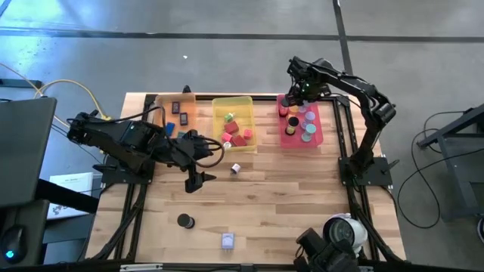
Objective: Pick & Place Office items
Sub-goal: Put the purple sand timer into the pink bin
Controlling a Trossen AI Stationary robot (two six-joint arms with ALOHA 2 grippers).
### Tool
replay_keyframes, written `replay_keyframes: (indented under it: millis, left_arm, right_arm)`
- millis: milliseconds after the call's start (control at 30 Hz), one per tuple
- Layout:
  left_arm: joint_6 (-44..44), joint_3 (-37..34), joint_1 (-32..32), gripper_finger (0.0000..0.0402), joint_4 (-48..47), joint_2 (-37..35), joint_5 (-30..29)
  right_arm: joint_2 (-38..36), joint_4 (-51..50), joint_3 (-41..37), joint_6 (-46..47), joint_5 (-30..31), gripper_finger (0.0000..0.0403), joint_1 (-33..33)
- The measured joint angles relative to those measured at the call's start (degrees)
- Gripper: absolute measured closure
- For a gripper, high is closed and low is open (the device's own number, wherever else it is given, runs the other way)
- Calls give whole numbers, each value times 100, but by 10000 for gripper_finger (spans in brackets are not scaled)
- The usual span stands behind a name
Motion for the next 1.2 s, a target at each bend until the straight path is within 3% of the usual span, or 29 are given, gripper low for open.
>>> replay_keyframes:
  millis: [1200]
  left_arm:
    - [-74, -17, -228, 25, -153, 33, -25]
  right_arm:
    - [20, 411, 0, 1410, -271, 224, -4]
